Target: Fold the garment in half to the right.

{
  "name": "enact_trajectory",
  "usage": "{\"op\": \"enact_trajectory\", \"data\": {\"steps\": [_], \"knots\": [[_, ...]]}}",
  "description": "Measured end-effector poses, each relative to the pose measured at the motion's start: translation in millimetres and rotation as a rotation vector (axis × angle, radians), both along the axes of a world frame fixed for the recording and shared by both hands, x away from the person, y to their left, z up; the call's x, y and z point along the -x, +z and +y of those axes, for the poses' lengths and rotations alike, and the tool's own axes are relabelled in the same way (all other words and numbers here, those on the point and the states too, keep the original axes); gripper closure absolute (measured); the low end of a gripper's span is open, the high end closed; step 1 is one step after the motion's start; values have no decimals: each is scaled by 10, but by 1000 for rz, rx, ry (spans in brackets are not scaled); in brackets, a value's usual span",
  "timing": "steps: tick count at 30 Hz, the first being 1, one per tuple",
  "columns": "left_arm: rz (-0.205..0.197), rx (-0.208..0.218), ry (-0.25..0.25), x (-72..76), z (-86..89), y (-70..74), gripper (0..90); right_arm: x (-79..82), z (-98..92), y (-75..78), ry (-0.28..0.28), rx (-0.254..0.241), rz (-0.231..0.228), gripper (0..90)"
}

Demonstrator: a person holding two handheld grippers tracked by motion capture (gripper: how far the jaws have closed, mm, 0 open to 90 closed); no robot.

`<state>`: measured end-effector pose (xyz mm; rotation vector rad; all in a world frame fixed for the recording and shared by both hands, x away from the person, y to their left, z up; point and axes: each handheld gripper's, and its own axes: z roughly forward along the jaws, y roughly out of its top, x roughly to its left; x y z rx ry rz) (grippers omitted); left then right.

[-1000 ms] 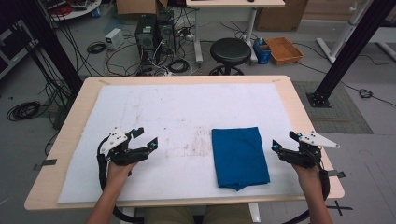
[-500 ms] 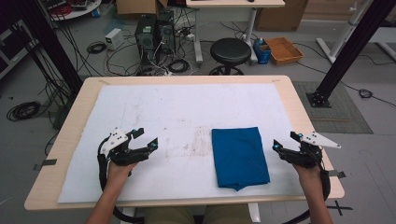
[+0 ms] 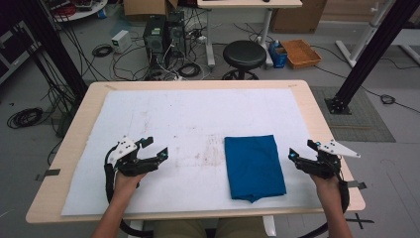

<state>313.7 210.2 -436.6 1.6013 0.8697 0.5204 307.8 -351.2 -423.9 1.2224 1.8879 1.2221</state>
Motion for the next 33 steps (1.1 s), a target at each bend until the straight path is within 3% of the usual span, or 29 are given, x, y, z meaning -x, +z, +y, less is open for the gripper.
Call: {"op": "enact_trajectory", "data": {"steps": [33], "knots": [[-6, -6, -8, 12, -23, 6, 240, 16, 3, 23, 2, -4, -14, 208]]}}
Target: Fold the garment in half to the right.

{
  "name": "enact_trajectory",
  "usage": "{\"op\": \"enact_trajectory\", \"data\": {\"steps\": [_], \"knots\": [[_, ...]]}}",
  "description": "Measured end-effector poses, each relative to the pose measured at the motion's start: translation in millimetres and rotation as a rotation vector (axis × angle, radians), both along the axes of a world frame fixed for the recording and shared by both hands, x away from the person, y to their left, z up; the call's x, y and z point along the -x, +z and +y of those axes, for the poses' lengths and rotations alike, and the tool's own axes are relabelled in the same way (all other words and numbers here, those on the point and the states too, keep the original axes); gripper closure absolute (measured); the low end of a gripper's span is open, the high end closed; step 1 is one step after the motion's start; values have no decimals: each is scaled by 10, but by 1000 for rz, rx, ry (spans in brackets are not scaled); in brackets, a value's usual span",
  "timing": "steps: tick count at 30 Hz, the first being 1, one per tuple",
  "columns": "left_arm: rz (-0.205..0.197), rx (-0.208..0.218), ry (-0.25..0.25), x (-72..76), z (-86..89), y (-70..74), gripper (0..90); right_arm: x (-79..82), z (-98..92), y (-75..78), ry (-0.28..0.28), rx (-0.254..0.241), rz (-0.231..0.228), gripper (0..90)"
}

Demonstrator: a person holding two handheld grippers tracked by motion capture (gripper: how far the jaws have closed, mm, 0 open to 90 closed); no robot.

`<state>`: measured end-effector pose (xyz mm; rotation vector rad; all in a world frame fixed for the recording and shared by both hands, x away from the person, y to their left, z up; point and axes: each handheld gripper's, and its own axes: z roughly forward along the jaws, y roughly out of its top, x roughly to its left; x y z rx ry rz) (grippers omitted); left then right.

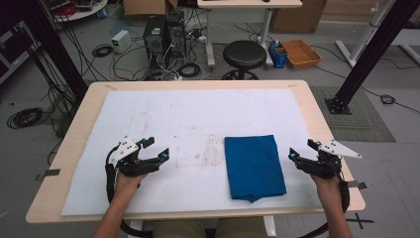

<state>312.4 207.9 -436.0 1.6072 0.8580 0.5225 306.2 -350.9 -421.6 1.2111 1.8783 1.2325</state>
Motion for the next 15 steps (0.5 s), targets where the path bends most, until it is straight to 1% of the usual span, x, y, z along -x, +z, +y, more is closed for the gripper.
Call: {"op": "enact_trajectory", "data": {"steps": [15], "knots": [[2, -3, 0, -8, 4, -4, 240, -4, -11, -2, 0, -3, -1, 208]]}}
